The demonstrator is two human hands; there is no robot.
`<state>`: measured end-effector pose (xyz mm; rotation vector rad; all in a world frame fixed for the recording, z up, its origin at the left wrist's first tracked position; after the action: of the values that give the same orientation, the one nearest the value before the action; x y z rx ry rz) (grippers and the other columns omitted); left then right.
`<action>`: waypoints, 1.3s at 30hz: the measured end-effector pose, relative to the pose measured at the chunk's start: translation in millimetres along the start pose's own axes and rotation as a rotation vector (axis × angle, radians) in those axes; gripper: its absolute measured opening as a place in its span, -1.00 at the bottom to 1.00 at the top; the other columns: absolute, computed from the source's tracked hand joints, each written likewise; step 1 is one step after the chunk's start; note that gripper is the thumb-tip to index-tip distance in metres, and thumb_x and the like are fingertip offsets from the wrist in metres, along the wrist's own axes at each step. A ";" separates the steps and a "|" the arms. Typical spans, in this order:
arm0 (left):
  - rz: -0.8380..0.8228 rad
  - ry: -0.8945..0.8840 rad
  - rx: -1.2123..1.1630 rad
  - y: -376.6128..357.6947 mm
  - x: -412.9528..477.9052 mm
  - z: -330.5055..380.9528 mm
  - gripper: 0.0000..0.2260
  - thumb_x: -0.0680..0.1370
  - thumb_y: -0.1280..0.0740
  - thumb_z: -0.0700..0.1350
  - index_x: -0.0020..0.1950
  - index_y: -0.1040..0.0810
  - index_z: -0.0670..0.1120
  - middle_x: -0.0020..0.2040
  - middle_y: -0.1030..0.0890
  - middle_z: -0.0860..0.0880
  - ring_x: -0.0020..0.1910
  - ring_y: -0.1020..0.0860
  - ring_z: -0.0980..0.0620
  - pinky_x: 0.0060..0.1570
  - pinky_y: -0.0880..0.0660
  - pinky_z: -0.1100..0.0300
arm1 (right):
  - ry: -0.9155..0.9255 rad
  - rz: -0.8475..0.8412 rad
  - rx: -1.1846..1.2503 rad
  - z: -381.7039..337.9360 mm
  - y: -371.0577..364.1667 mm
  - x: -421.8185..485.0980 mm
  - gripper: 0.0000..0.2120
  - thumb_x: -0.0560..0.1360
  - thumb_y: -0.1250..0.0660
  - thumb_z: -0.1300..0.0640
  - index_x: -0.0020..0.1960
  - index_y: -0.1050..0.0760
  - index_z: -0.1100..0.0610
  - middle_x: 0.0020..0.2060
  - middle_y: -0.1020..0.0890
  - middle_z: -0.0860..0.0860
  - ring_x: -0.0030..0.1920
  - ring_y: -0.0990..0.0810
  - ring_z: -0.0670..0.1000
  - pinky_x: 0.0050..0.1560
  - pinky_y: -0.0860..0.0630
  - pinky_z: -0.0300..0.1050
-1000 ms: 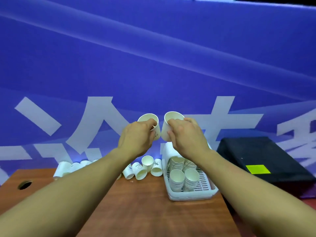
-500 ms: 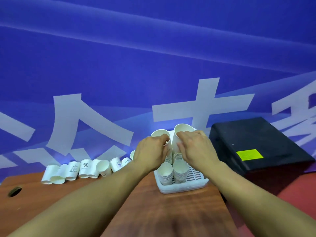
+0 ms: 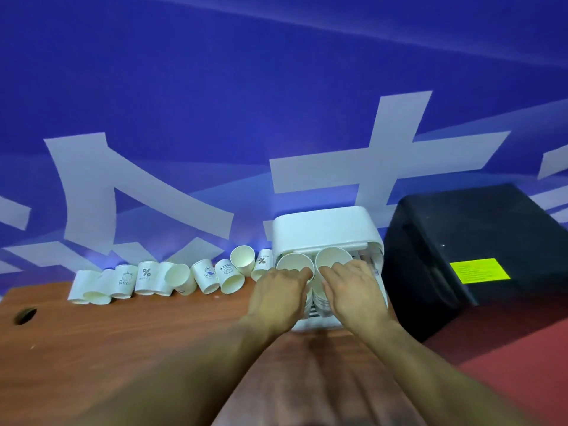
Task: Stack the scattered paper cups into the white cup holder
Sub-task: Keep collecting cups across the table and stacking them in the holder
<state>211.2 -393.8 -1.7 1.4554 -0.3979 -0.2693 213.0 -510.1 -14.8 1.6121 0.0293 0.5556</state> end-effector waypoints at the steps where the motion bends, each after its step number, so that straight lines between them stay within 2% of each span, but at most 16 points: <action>1: -0.053 -0.023 0.046 -7.0 1.9 0.9 -0.91 0.47 -0.36 -0.04 -0.06 -0.50 0.03 -0.29 -0.60 0.00 -0.32 -0.54 -0.11 -0.35 -0.18 0.14 | 0.007 -0.026 -0.005 0.3 -8.6 0.7 -0.90 0.33 -0.41 0.15 -0.17 -0.54 0.06 -0.39 -0.51 0.00 -0.35 -0.50 0.12 -0.08 -0.27 -0.02; 3: -0.116 -0.043 0.139 -21.2 4.2 0.4 -0.85 0.36 -0.43 -0.06 -0.13 -0.50 0.03 -0.35 -0.58 0.00 -0.39 -0.52 -0.07 -0.37 -0.14 0.15 | 0.011 -0.073 -0.016 0.0 -26.3 0.9 -0.87 0.28 -0.39 0.17 -0.17 -0.55 0.06 -0.39 -0.51 0.00 -0.35 -0.51 0.11 -0.07 -0.27 -0.04; 6: -0.144 -0.003 0.087 -42.4 5.3 -6.9 -0.92 0.50 -0.25 -0.13 -0.02 -0.46 0.00 -0.16 -0.61 -0.07 -0.18 -0.54 -0.16 -0.29 -0.16 0.09 | 0.001 -0.170 -0.007 -1.0 -53.8 -3.9 -0.82 0.24 -0.19 0.19 -0.24 -0.54 0.05 -0.43 -0.50 -0.02 -0.38 -0.51 0.09 -0.09 -0.25 -0.08; 7: -0.146 0.004 0.058 -48.5 5.5 -9.1 -0.92 0.51 -0.22 -0.15 -0.03 -0.45 -0.01 -0.13 -0.60 -0.08 -0.15 -0.53 -0.17 -0.28 -0.17 0.09 | 0.005 -0.205 0.003 -0.8 -64.8 -7.4 -0.83 0.23 -0.20 0.20 -0.25 -0.52 0.04 -0.43 -0.49 -0.02 -0.38 -0.50 0.08 -0.10 -0.24 -0.09; 10: -0.203 -0.006 -0.028 -70.8 4.4 -12.2 -0.94 0.54 -0.21 -0.14 -0.09 -0.42 0.01 -0.11 -0.60 -0.09 -0.11 -0.52 -0.16 -0.28 -0.17 0.11 | 0.001 -0.293 0.059 2.6 -96.6 -18.1 -0.82 0.26 -0.42 0.21 -0.19 -0.52 0.03 -0.38 -0.49 -0.04 -0.35 -0.50 0.08 0.01 -0.29 -0.08; 13: -0.215 -0.005 -0.123 -87.0 5.0 -18.0 -0.91 0.53 -0.21 -0.10 -0.17 -0.35 0.02 -0.16 -0.58 -0.10 -0.10 -0.49 -0.15 -0.28 -0.16 0.11 | -0.050 -0.267 0.126 6.5 -108.4 -18.5 -0.82 0.32 -0.46 0.21 -0.13 -0.54 0.02 -0.34 -0.52 -0.05 -0.30 -0.53 0.06 0.17 -0.30 -0.04; 15: -0.192 0.027 -0.155 -92.4 6.9 -21.8 -0.94 0.52 -0.20 -0.13 -0.13 -0.44 -0.02 -0.16 -0.59 -0.10 -0.09 -0.48 -0.15 -0.29 -0.18 0.11 | -0.075 -0.240 0.174 6.0 -111.2 -15.3 -0.83 0.33 -0.44 0.23 -0.16 -0.53 0.02 -0.33 -0.51 -0.07 -0.28 -0.53 0.06 0.18 -0.30 -0.04; 19: -0.180 0.053 -0.161 -97.6 7.1 -25.0 -0.83 0.52 -0.19 -0.17 -0.01 -0.55 -0.02 -0.10 -0.63 -0.09 -0.01 -0.49 -0.15 -0.27 -0.26 0.11 | -0.096 -0.227 0.190 5.0 -118.4 -17.8 -0.86 0.38 -0.41 0.24 -0.14 -0.54 0.03 -0.31 -0.52 -0.07 -0.25 -0.54 0.05 0.22 -0.30 -0.03; 22: -0.205 0.087 -0.209 -101.0 5.4 -29.5 -0.82 0.56 -0.19 -0.15 0.03 -0.58 -0.02 -0.04 -0.64 -0.10 0.07 -0.51 -0.17 -0.11 -0.39 0.09 | -0.121 -0.221 0.190 4.3 -118.7 -19.4 -0.87 0.39 -0.39 0.24 -0.15 -0.53 0.04 -0.31 -0.52 -0.05 -0.24 -0.55 0.06 0.23 -0.28 -0.03; 26: -0.293 0.096 -0.200 -102.5 12.8 -27.5 -0.83 0.59 -0.21 -0.09 0.02 -0.58 -0.06 -0.01 -0.64 -0.14 0.05 -0.54 -0.18 -0.17 -0.32 0.15 | -0.103 -0.266 0.192 3.3 -117.7 -15.1 -0.92 0.46 -0.27 0.17 -0.18 -0.53 0.06 -0.30 -0.52 -0.04 -0.22 -0.57 0.07 0.23 -0.23 -0.03; 28: -0.271 0.115 -0.223 -92.6 16.4 -27.9 -0.81 0.57 -0.26 -0.05 0.12 -0.58 -0.06 0.06 -0.64 -0.12 0.07 -0.57 -0.17 -0.08 -0.46 0.12 | -0.101 -0.301 0.199 3.3 -113.8 -14.0 -0.92 0.49 -0.29 0.13 -0.11 -0.55 0.09 -0.22 -0.54 0.00 -0.15 -0.56 0.09 0.21 -0.29 -0.01; 31: -0.166 0.122 -0.292 -68.0 14.2 -29.2 -0.73 0.55 -0.29 -0.02 0.24 -0.54 0.00 0.14 -0.62 -0.04 0.13 -0.56 -0.10 0.05 -0.49 0.08 | -0.145 -0.264 0.223 -3.3 -91.1 -11.8 -0.90 0.45 -0.36 0.13 -0.05 -0.56 0.11 -0.16 -0.53 0.02 -0.13 -0.51 0.11 -0.01 -0.45 0.00; 35: -0.095 0.191 -0.271 -43.6 -11.4 -43.8 -0.75 0.55 -0.27 0.04 0.21 -0.53 0.08 0.12 -0.63 0.05 0.10 -0.57 -0.03 -0.04 -0.47 0.13 | -0.099 -0.193 0.238 -35.5 -59.1 -12.1 -0.76 0.44 -0.19 0.06 -0.01 -0.57 0.11 -0.15 -0.55 0.01 -0.12 -0.51 0.09 -0.08 -0.49 0.00; 39: -0.143 0.379 -0.264 -37.3 -59.1 -86.9 -0.76 0.50 -0.24 0.08 0.13 -0.54 0.12 0.07 -0.62 0.03 0.04 -0.57 -0.09 -0.03 -0.52 0.08 | -0.029 -0.228 0.257 -83.4 -38.8 -13.5 -0.74 0.45 -0.20 0.03 0.04 -0.55 0.11 -0.08 -0.53 0.03 -0.07 -0.51 0.12 -0.06 -0.52 0.02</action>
<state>196.5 -294.6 -50.4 1.2412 0.0495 -0.1479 182.3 -432.0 -54.6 1.8367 0.2693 0.3618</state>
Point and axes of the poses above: each hand's wrist, its own x-axis towards the middle knuckle, its own y-axis out of the back of the hand, z = x × y, the point moved 7 cm from there along x, towards the middle knuckle
